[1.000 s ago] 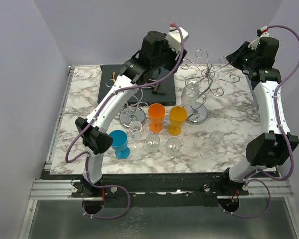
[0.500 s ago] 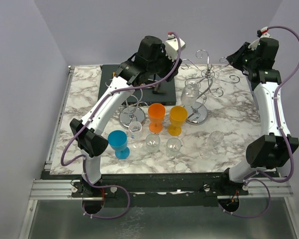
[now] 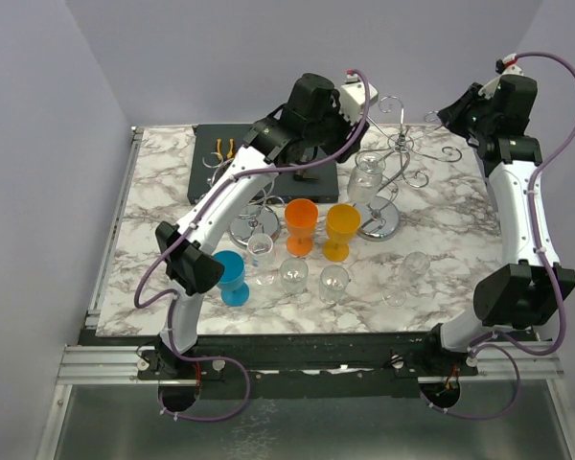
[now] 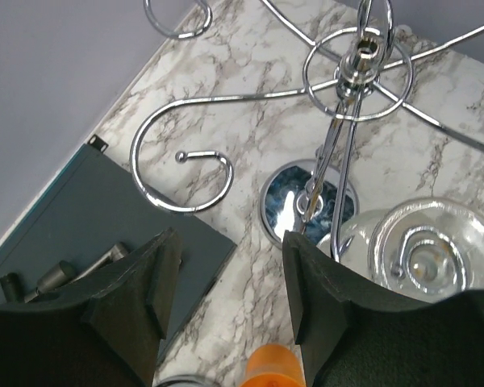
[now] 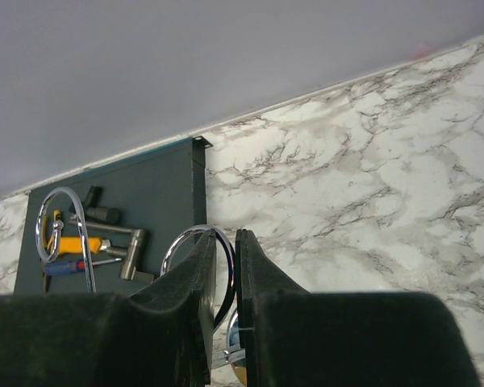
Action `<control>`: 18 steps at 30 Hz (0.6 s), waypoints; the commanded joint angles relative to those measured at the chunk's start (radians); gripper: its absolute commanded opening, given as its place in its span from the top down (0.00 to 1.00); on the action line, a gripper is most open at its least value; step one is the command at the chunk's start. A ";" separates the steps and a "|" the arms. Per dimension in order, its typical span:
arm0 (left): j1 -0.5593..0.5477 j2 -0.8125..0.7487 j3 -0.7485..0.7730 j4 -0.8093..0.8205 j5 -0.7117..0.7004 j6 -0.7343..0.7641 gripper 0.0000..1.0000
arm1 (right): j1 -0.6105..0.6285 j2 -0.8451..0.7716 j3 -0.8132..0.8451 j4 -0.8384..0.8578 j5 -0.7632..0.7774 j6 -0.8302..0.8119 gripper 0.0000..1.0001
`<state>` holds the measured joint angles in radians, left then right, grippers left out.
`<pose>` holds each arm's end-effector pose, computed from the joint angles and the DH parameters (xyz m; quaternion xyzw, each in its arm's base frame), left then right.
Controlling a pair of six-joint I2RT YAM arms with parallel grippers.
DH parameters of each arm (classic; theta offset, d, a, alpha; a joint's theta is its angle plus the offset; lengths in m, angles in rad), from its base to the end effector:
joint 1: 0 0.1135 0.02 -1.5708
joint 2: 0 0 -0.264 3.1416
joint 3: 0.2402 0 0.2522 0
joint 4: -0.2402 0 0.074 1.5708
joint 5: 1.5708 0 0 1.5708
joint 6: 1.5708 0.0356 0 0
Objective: Place the wine glass upside down on the wine glass rack
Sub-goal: Adjust the wine rack at the center of the board.
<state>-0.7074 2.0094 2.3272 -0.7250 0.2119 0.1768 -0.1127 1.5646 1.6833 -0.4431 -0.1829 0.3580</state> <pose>0.3341 -0.2955 0.4430 0.4080 0.7260 -0.2285 0.5042 0.3563 -0.0338 0.4313 0.1367 0.7988 0.1447 0.5678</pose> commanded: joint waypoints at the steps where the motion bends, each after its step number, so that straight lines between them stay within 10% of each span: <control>1: -0.006 0.074 0.118 -0.007 -0.029 0.013 0.41 | 0.003 -0.050 -0.029 -0.014 0.041 -0.022 0.85; 18: -0.003 0.185 0.229 0.069 -0.104 0.084 0.41 | 0.003 -0.160 -0.159 0.009 0.134 -0.048 0.85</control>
<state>-0.7116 2.1769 2.5237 -0.6983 0.1452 0.2375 -0.1131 1.4433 1.5604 -0.4278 -0.0982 0.3378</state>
